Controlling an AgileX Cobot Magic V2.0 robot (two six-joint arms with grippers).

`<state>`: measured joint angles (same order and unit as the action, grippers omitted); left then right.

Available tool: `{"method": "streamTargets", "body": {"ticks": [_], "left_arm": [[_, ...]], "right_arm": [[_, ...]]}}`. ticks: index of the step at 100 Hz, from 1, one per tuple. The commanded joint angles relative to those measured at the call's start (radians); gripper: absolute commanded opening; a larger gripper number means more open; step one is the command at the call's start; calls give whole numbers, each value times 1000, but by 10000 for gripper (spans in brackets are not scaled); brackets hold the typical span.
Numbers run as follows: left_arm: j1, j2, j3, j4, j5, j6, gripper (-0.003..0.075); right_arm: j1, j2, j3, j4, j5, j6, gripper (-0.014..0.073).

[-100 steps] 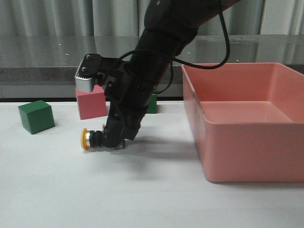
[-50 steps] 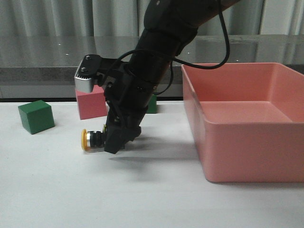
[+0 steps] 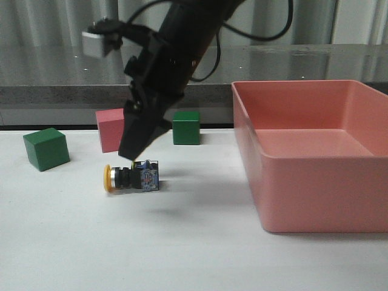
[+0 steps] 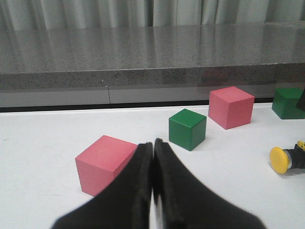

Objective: Place and stand button with both arms

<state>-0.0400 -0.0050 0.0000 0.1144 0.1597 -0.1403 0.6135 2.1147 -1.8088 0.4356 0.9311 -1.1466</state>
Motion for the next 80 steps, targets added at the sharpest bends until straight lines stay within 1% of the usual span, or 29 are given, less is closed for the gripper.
{"method": "streamTargets", "body": {"ticks": [1, 6, 13, 17, 18, 20, 27, 32, 36, 49, 58, 64, 71, 80], "left_arm": [[0, -32, 30, 2, -85, -7, -19], [0, -32, 30, 2, -85, -7, -19], [0, -32, 30, 2, -85, -7, -19], [0, -32, 30, 2, -85, -7, -19], [0, -32, 30, 2, -85, -7, -19], [0, -32, 30, 2, -85, -7, -19], [0, -32, 30, 2, -85, -7, -19], [0, -32, 30, 2, -85, -7, -19], [0, -32, 30, 2, -85, -7, -19], [0, -32, 30, 2, -85, -7, -19], [0, -32, 30, 2, -85, -7, -19], [0, -32, 30, 2, -85, -7, -19], [0, -32, 30, 2, -85, -7, -19], [0, -32, 30, 2, -85, -7, -19]], "right_arm": [[-4, -123, -51, 13, 47, 74, 585], [-7, -159, -54, -2, 62, 132, 537], [-10, -215, -54, -49, 66, 198, 409], [-13, -248, -54, -87, 69, 235, 302], [-13, -258, -54, -93, 70, 250, 264], [-16, -268, -54, -113, 71, 271, 224], [-28, -323, -54, -185, 87, 334, -4], [-43, -355, -54, -220, 99, 378, -125], [-55, -379, -54, -240, 108, 421, -108], [-121, -450, -48, -257, 122, 592, -109], [-176, -506, -8, -260, 97, 656, -109], [-208, -561, 43, -271, 45, 688, -109], [-245, -629, 142, -289, -35, 716, -109], [-291, -758, 315, -300, -185, 755, -109]]}}
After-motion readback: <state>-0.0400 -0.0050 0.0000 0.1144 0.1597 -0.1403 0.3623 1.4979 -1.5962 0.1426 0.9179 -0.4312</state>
